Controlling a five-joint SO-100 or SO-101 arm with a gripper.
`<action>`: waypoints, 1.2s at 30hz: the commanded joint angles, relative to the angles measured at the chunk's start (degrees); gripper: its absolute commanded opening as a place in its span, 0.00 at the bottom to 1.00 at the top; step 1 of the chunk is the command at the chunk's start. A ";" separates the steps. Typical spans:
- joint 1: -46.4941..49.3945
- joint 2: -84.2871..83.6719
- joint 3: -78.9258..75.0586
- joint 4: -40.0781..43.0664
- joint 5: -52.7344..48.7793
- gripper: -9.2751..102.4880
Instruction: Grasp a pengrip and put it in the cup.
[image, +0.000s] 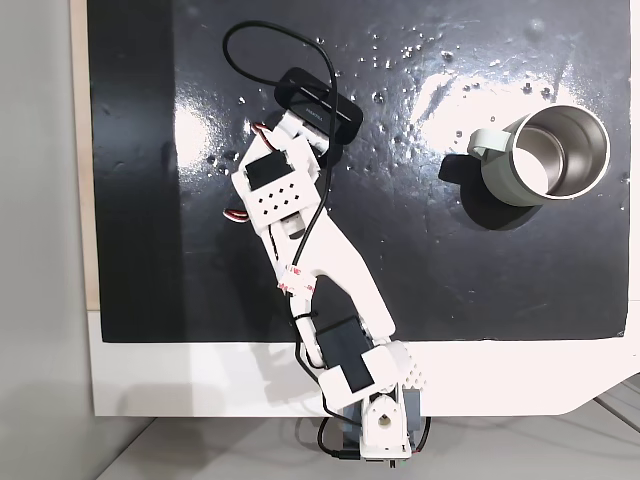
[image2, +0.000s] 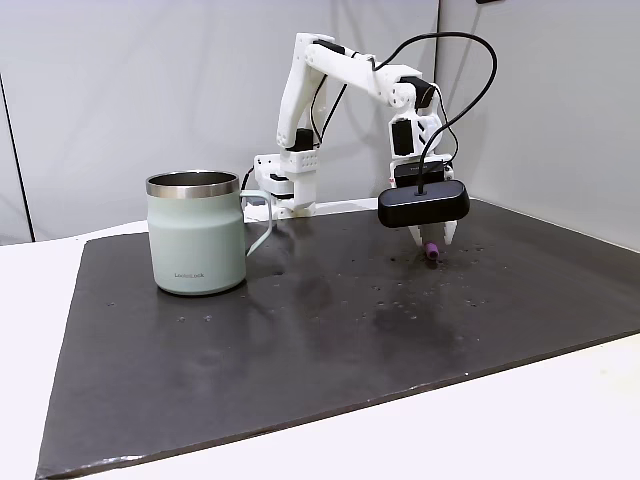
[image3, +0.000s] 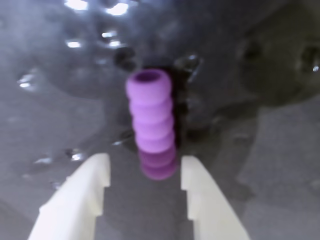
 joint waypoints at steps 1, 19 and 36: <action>1.23 0.18 -0.35 -2.02 -1.32 0.25; 1.93 -4.92 2.11 -6.77 -5.89 0.08; 13.89 17.75 -7.65 19.25 -10.02 0.08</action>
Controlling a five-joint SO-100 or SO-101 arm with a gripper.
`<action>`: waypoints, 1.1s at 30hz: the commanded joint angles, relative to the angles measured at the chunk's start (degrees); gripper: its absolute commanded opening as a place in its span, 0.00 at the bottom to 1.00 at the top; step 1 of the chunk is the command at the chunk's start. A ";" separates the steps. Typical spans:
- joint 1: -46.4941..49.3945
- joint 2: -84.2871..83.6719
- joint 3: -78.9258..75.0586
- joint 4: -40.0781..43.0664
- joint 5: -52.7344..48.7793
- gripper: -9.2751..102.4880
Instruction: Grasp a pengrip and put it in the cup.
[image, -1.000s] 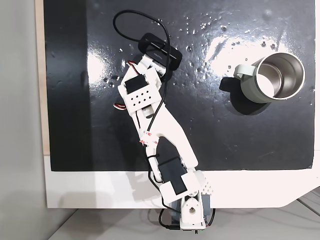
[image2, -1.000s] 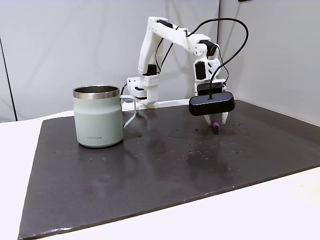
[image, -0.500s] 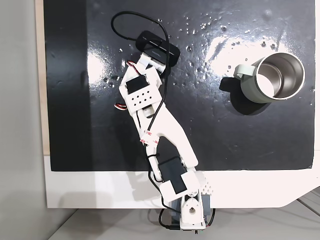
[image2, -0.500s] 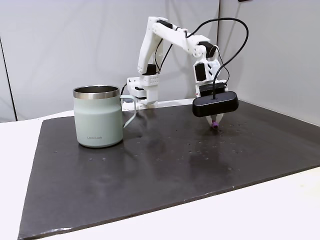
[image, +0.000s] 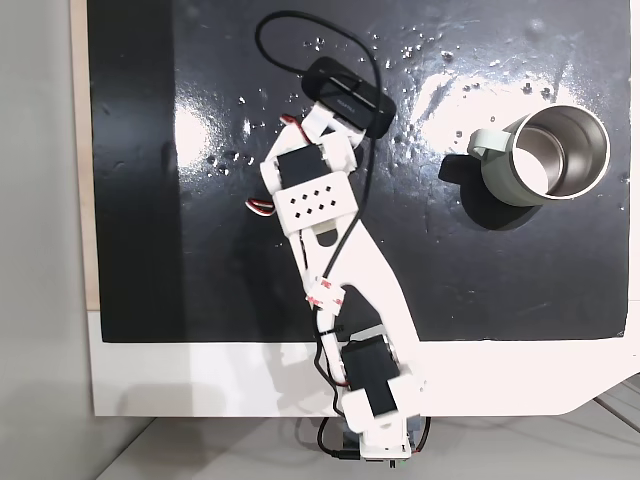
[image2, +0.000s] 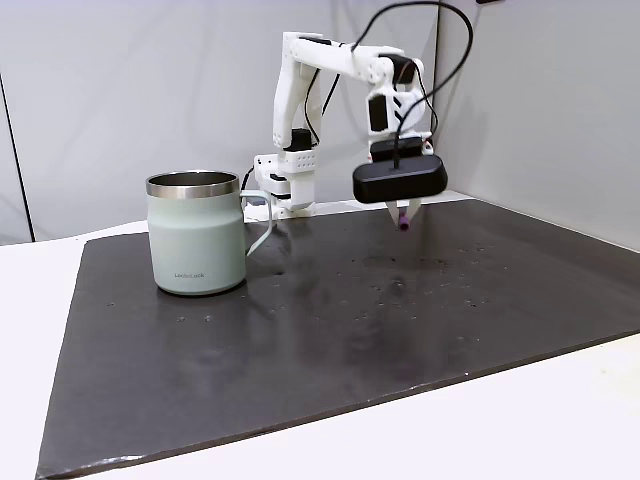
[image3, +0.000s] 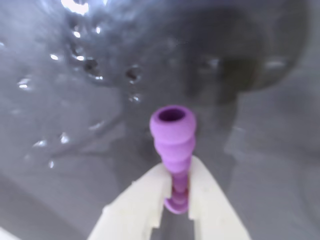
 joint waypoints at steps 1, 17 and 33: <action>7.03 9.49 -6.68 7.56 -4.48 0.08; 37.71 15.38 -18.72 14.85 -35.16 0.08; 47.99 5.19 -27.86 8.35 -43.95 0.08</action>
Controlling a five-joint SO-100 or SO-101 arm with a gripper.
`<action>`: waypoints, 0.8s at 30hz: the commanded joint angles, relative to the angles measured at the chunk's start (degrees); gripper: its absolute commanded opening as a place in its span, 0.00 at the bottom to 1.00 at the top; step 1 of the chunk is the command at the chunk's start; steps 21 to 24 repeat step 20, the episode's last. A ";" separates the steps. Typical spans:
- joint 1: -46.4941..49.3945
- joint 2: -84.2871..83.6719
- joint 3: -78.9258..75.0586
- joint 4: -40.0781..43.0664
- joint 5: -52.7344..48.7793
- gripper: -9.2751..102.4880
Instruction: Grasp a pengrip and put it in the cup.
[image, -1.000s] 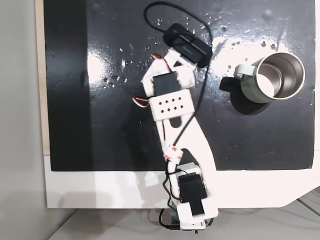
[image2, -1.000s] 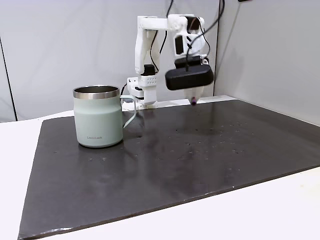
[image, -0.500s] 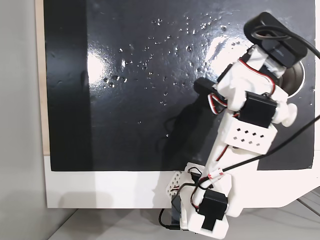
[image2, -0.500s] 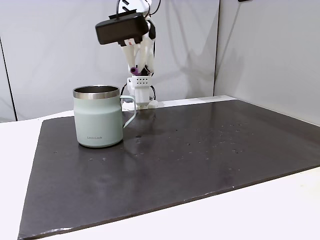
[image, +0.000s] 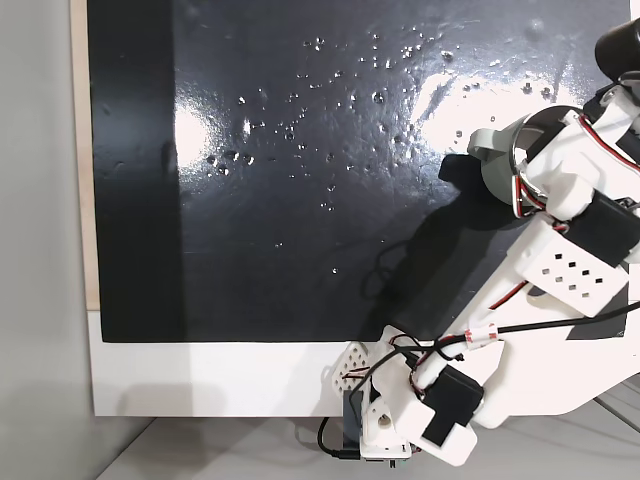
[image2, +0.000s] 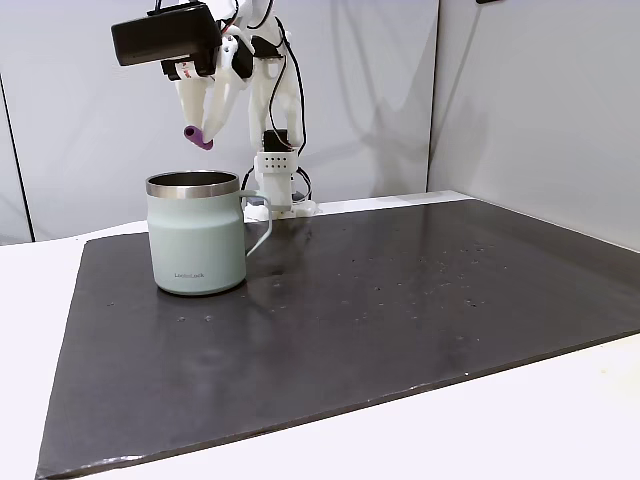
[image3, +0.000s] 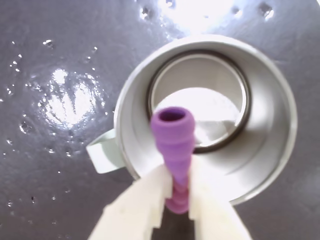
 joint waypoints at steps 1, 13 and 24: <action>0.62 0.35 -3.96 -1.14 -0.44 0.08; 0.53 -0.26 -3.87 0.26 1.05 0.32; 0.62 -0.26 -3.87 0.26 1.05 0.31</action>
